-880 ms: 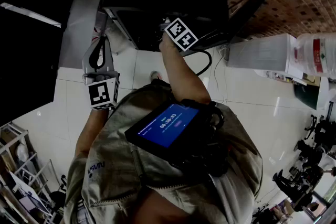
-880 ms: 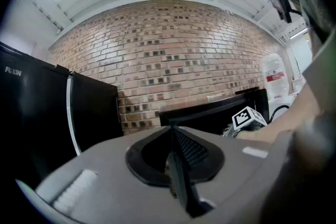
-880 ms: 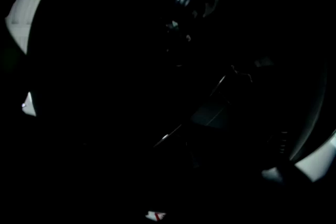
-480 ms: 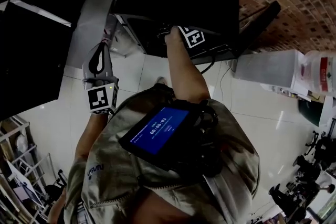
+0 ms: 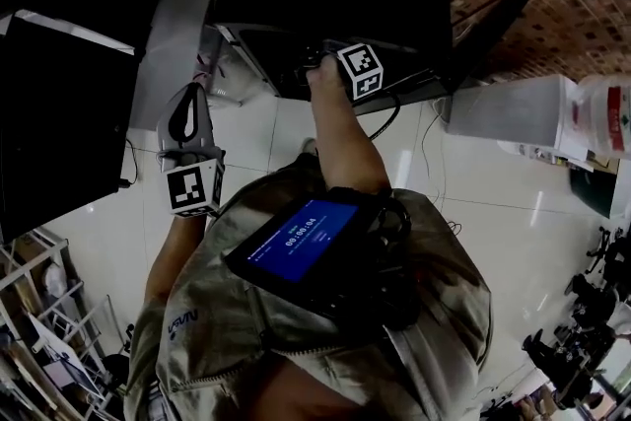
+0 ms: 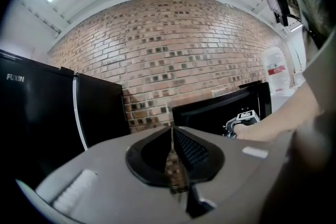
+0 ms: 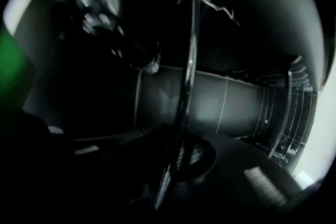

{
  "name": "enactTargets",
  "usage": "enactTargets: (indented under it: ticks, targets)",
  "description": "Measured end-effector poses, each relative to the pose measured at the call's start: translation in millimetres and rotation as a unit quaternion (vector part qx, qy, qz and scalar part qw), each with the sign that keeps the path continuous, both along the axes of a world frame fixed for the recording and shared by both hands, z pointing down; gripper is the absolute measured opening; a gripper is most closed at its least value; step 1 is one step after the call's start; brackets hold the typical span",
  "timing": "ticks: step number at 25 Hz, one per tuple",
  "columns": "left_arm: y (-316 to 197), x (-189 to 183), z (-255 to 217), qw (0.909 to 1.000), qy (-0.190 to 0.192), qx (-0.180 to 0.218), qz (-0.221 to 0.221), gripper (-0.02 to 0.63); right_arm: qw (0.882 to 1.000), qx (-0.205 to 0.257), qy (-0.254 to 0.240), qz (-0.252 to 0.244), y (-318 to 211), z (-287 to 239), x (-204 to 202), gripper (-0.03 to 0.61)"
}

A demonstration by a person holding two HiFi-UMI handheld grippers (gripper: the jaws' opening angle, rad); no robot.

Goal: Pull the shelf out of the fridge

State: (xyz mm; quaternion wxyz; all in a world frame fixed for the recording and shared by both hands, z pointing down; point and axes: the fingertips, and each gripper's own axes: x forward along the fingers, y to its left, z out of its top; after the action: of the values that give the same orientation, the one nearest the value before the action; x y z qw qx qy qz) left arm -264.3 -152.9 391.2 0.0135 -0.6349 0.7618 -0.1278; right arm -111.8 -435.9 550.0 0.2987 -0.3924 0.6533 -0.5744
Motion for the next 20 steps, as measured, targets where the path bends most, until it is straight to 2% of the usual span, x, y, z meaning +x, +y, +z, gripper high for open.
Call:
enactTargets:
  ticks: [12, 17, 20]
  targets:
    - [52.2, 16.7, 6.7, 0.9969, 0.016, 0.008, 0.077, 0.017, 0.999, 0.02, -0.029, 0.012, 112.5, -2.0, 35.2, 0.014]
    - [77.0, 20.1, 14.3, 0.9933, 0.035, 0.017, 0.109, 0.017, 0.999, 0.035, -0.014, 0.017, 164.4, -11.5, 54.8, 0.011]
    - [89.5, 25.1, 21.1, 0.9905, 0.051, 0.019, 0.126, 0.017, 0.999, 0.034, 0.01, 0.006, 202.1, -9.7, 66.6, 0.011]
